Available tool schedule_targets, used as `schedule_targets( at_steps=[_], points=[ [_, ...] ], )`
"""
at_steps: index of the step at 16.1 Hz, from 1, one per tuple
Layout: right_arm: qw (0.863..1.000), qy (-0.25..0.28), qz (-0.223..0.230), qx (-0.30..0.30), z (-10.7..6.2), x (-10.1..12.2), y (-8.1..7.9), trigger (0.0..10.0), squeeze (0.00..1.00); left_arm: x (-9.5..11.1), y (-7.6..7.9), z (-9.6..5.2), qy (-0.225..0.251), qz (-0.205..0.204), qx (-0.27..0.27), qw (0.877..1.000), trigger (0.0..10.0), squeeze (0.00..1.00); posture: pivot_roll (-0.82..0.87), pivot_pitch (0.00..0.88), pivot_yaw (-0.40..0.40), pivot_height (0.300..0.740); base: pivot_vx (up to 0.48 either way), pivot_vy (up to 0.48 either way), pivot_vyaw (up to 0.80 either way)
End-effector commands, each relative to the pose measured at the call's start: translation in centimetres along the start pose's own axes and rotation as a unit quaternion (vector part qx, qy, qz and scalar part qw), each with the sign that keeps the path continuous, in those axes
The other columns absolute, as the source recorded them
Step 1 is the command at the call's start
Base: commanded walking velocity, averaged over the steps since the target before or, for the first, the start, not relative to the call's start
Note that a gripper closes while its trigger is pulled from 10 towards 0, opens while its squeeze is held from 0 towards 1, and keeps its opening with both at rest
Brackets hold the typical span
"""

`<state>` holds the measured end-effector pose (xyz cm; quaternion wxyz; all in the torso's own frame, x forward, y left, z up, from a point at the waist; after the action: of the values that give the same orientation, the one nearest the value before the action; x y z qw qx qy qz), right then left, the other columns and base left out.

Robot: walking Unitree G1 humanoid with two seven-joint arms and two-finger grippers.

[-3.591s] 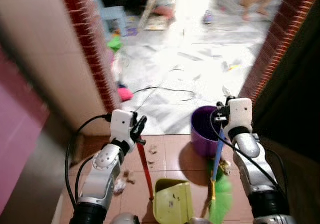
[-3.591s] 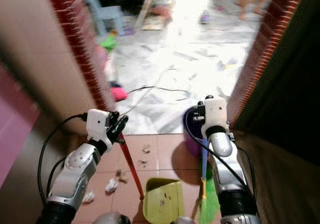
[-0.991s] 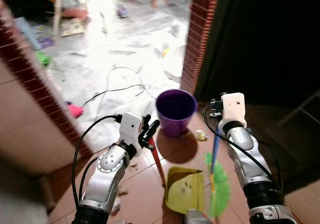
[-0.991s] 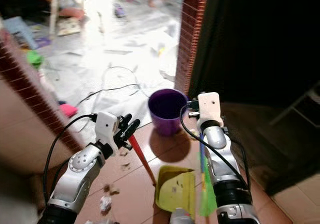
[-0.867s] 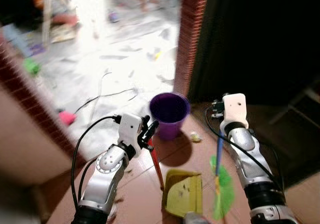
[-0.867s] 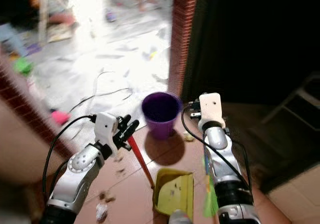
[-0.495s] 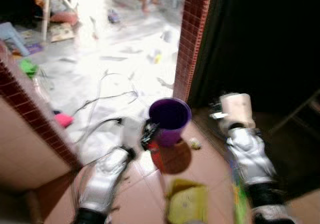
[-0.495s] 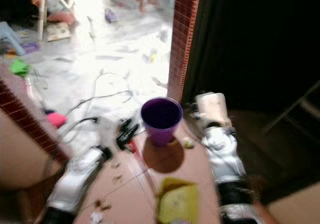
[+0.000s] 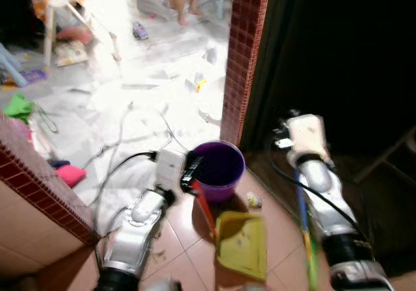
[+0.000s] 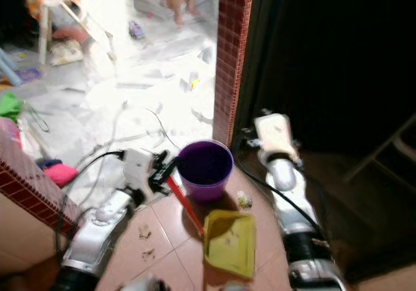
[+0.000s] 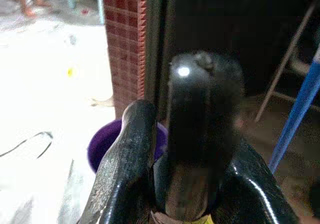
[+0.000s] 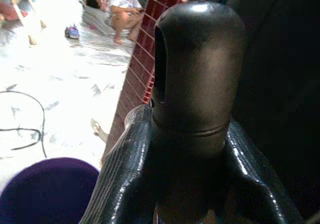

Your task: Sweep floor

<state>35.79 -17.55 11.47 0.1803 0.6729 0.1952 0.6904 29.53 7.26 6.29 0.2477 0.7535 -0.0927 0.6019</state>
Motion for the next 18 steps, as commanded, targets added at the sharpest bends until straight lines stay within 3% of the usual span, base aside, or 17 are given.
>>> schedule_targets(
  at_steps=[1,5,8,10,11,15,18],
  points=[
    [1.0,0.019,-0.013,-0.013,0.3,0.7,0.9,10.0,0.0,1.0,0.0,0.0,0.017,0.012,0.003,1.0,10.0,0.0,-0.12,0.0,0.047,0.74,0.0,0.0,0.0],
    [0.999,0.035,-0.001,0.003,0.5,1.2,0.7,10.0,0.0,1.4,-0.9,-0.9,0.022,0.03,0.042,0.998,10.0,0.0,-0.12,0.0,0.043,0.74,0.0,0.0,0.0],
    [0.999,0.044,0.003,0.013,0.6,1.4,0.5,10.0,0.0,1.2,-3.2,-1.7,0.026,0.045,0.123,0.991,10.0,0.0,-0.11,0.0,0.041,0.74,0.0,0.0,0.0],
    [0.997,0.064,0.006,0.032,0.6,2.0,0.2,10.0,0.0,2.3,-5.9,-2.5,0.051,0.06,0.225,0.971,10.0,0.0,-0.11,0.0,0.041,0.74,0.0,0.0,0.0],
    [0.996,0.08,0.01,0.047,0.7,2.5,-0.1,10.0,0.0,2.9,-6.6,-2.6,0.065,0.061,0.245,0.965,10.0,0.0,-0.11,0.0,0.04,0.74,0.0,0.0,0.0],
    [0.99,0.125,0.02,0.064,0.8,4.2,-0.1,10.0,0.0,4.5,-8.5,-2.3,0.103,0.045,0.303,0.946,10.0,0.0,-0.11,0.0,0.036,0.74,0.0,0.0,0.0],
    [0.98,0.168,0.014,0.106,0.3,5.4,-0.5,10.0,0.0,5.5,-8.4,-1.5,0.125,0.042,0.319,0.939,10.0,0.0,-0.12,0.0,0.026,0.74,0.0,0.0,0.0]
  ],
)
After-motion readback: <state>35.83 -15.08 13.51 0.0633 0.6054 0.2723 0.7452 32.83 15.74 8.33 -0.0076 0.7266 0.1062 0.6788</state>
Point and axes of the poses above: a point about 5 cm out from each wrist's last joint towards the gripper, its own z axis pointing out of the wrist towards the gripper, its own x axis along the axis of the wrist's last joint, y = z × x, the point moved 4 cm from there along z, pointing out of the wrist towards the gripper, and after that the axes turned 10 degrees about -z, right-handed, at the moved point
